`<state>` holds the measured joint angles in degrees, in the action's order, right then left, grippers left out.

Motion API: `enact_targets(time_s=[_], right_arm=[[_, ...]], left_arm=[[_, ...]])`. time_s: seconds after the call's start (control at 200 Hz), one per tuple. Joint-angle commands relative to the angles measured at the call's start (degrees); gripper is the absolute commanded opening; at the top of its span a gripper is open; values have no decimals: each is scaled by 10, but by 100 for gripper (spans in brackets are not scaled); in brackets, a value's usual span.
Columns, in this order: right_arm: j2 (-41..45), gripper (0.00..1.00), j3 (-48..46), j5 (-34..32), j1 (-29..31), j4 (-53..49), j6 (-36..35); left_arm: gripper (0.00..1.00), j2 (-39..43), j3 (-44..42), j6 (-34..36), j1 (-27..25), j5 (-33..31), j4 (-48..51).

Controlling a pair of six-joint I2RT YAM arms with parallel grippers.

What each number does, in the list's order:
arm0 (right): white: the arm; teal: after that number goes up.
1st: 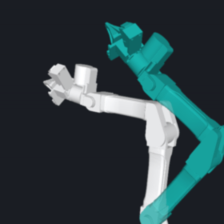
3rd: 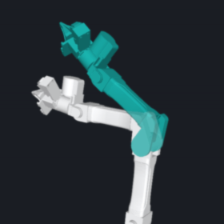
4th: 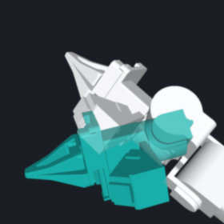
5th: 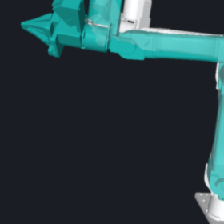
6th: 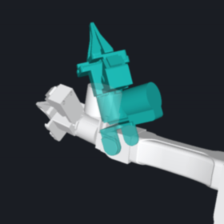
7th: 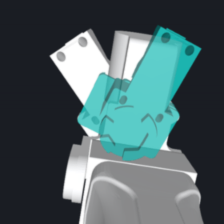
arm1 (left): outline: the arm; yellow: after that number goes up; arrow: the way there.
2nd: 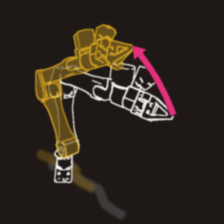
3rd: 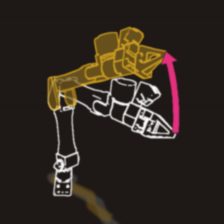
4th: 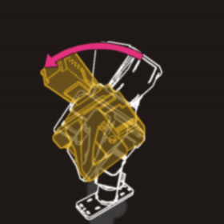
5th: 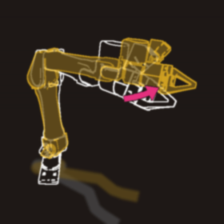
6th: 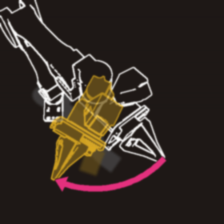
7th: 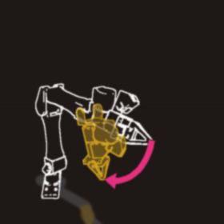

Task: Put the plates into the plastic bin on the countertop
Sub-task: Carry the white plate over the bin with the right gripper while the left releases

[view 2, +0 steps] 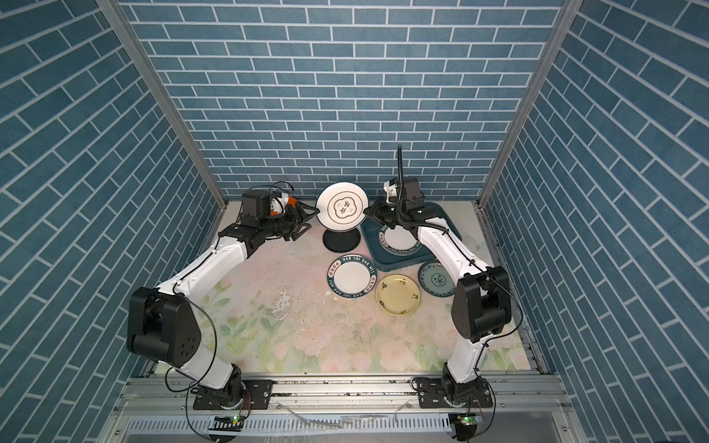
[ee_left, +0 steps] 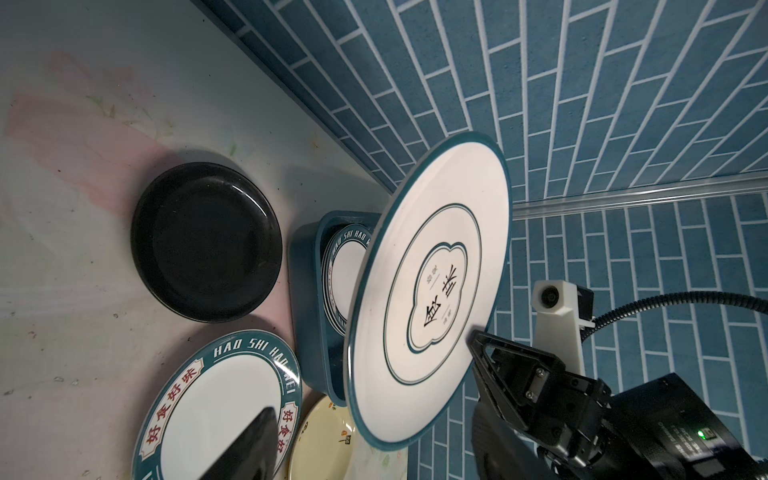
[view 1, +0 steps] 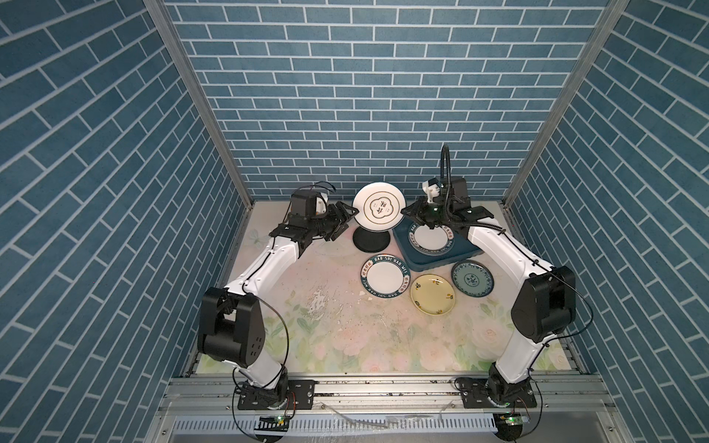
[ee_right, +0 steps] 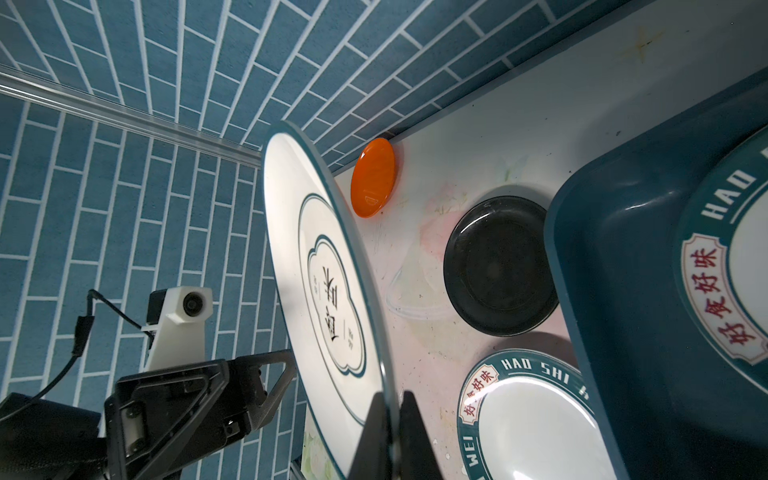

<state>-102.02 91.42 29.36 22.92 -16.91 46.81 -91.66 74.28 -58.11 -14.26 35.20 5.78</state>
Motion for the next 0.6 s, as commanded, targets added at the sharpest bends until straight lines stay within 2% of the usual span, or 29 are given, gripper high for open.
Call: enact_targets(time_s=[0.0, 0.1, 0.595], right_arm=[[16, 0, -3, 4, -9, 9, -17], [22, 0, -10, 5, -17, 10, -20], [50, 0, -41, -6, -55, -8, -36]], left_arm=[[84, 18, 21, 20, 0, 1, 4], [99, 23, 21, 28, 0, 10, -6], [100, 57, 7, 33, -14, 47, -82]])
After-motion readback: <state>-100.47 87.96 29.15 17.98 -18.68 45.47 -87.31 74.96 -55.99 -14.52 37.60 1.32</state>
